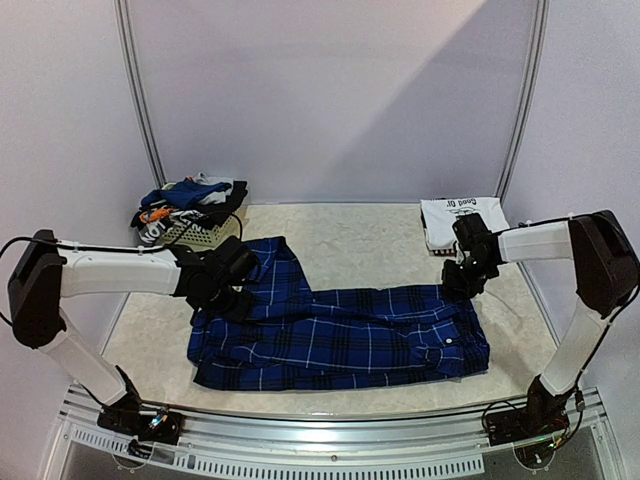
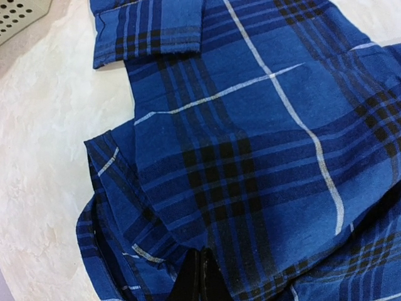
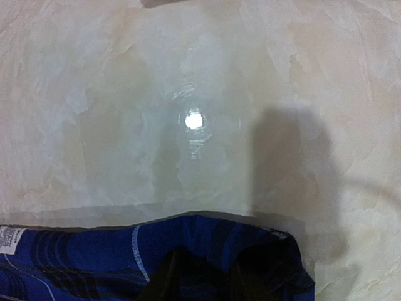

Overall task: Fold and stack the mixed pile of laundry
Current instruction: Fold the 1/3-folded shirt at the center of the board.

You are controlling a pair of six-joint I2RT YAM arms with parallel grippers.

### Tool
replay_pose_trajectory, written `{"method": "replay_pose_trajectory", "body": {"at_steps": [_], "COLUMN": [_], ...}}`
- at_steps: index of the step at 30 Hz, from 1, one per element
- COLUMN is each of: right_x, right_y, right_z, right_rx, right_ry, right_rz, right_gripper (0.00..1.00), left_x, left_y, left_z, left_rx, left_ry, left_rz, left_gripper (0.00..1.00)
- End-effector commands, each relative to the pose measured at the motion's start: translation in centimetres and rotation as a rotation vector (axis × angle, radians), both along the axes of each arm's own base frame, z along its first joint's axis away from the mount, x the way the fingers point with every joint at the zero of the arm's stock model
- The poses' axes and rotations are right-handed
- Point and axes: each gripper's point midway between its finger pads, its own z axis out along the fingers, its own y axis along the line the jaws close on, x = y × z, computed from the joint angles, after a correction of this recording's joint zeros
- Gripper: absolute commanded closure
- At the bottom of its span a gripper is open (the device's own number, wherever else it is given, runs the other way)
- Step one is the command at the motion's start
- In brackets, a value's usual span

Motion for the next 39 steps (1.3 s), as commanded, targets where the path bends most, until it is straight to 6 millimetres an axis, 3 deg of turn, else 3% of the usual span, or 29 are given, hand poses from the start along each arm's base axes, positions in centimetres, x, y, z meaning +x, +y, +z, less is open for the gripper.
{"method": "replay_pose_trajectory", "body": {"at_steps": [1,6,8,17,27,29,34,39], "right_x": [0.9,1.2,1.4,3.9,5.9,6.5,6.9,5.1], "right_y": [0.3,0.1,0.0,-3.1,-3.4,-3.2,-2.8,-1.4], "right_z": [0.0,0.1,0.2,3.0,1.0,1.4,4.2,7.6], "right_rx": [0.016,0.011,0.009,-0.112,-0.141,-0.132,-0.112,-0.086], "right_ry": [-0.017,-0.022,-0.024,-0.063,-0.017,-0.023,-0.056,-0.108], "right_rz": [0.009,0.015,0.015,0.011,0.022,0.026,0.028,0.057], "right_gripper": [0.77,0.97,1.0,1.0,1.0,0.97,0.89,0.83], "left_x": [-0.4,-0.6,-0.7,-1.0,-1.0,-1.1,-1.3,-1.5], "left_y": [-0.6,-0.6,-0.5,0.1,-0.1,-0.5,-1.5,-2.0], "left_z": [-1.0,-1.6,-1.8,-2.9,-2.9,-2.9,-3.0,-2.2], "left_rx": [0.003,0.011,0.015,0.051,0.059,0.05,0.041,0.017], "left_ry": [0.018,0.03,0.033,0.057,0.063,0.062,0.065,0.056], "left_rz": [-0.023,-0.023,-0.022,-0.02,-0.027,-0.04,-0.067,-0.069], "left_gripper": [1.0,1.0,1.0,1.0,1.0,1.0,1.0,0.9]}}
